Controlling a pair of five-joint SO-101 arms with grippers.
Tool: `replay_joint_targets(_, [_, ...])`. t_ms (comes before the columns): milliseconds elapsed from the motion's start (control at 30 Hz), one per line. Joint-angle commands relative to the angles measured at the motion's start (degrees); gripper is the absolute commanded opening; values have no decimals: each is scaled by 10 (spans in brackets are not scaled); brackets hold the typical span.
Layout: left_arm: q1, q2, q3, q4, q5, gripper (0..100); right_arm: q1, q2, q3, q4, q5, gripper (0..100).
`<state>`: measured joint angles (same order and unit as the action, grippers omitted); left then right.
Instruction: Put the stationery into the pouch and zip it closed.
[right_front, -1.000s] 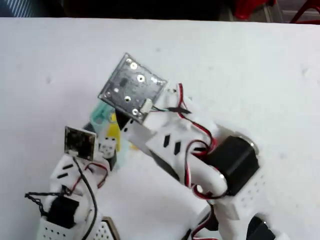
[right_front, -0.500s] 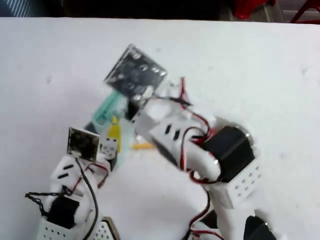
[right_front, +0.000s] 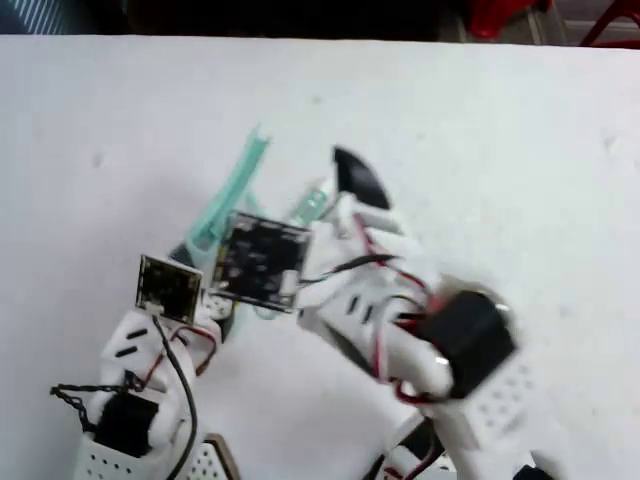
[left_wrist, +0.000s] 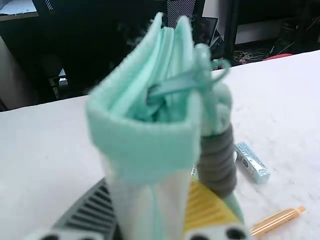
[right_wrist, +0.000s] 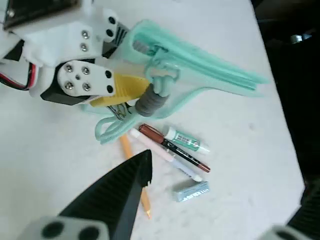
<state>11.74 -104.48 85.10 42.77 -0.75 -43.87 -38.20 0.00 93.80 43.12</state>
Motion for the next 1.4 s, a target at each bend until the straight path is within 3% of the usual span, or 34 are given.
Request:
replay_joint_targets(0, [-6,-5,-7,2,-7,24,-37,-42,91,-66,-33,440])
replay_joint_targets(333, [-6,-5,-5,2,-7,24,-56,-113,252,-283,-151,431])
replay_joint_targets(600, [-6,-5,-4,3,-6,24,-56,-113,257,-296,-167,176])
replay_joint_targets(867, [-5,-5,-4,3,-6,24,-56,-113,280,-305,-169,264])
replay_joint_targets(1200, [-5,-5,-4,3,-6,24,-113,-111,281,-346,-170,265])
replay_joint_targets(1367, [-5,-5,-4,3,-6,24,-101,-79,281,-356,-172,257])
